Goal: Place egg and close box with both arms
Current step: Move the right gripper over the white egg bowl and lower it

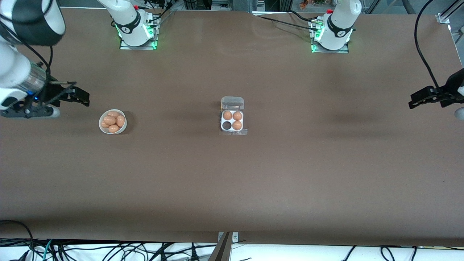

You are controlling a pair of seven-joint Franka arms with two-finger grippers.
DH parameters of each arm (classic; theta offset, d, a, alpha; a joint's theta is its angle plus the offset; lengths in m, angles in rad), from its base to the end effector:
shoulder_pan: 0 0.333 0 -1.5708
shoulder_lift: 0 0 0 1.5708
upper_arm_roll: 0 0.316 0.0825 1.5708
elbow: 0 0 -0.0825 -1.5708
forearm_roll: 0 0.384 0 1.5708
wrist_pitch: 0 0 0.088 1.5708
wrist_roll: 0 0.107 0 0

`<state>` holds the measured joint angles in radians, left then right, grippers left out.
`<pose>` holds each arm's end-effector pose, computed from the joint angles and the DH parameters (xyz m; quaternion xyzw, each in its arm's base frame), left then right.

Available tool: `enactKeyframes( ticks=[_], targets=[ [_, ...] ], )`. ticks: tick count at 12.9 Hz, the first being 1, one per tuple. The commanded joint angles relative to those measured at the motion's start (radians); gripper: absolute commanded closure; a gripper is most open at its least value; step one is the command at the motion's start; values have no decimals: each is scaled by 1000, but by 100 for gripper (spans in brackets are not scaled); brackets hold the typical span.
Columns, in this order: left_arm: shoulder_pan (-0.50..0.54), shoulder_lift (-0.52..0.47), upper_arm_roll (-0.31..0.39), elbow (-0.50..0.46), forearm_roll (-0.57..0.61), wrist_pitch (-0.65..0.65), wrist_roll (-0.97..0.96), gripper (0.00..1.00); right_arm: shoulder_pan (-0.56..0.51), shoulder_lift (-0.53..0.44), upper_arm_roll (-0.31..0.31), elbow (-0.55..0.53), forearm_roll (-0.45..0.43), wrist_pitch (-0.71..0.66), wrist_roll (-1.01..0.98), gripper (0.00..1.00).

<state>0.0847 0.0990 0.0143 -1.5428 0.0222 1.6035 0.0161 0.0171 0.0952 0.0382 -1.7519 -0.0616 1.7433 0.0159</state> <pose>0.5830 0.0598 0.5841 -0.9989 -0.0408 0.0198 0.0107 0.5800 0.0258 0.4990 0.9979 0.0265 -0.0508 0.0300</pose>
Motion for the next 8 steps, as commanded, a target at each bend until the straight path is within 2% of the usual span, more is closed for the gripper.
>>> enactKeyframes(
  ticks=[1, 5, 8],
  targets=[
    [10, -4, -2, 38, -7, -42, 30, 0, -6, 9, -6, -120, -24, 123, -1, 0],
    [9, -4, -13, 43, -7, -59, 25, 0, -6, 11, -73, -342, -14, 372, -25, 0],
    [6, -4, -19, 44, -5, -79, 30, 0, -8, 79, -77, -380, 21, 430, -33, 0]
  ],
)
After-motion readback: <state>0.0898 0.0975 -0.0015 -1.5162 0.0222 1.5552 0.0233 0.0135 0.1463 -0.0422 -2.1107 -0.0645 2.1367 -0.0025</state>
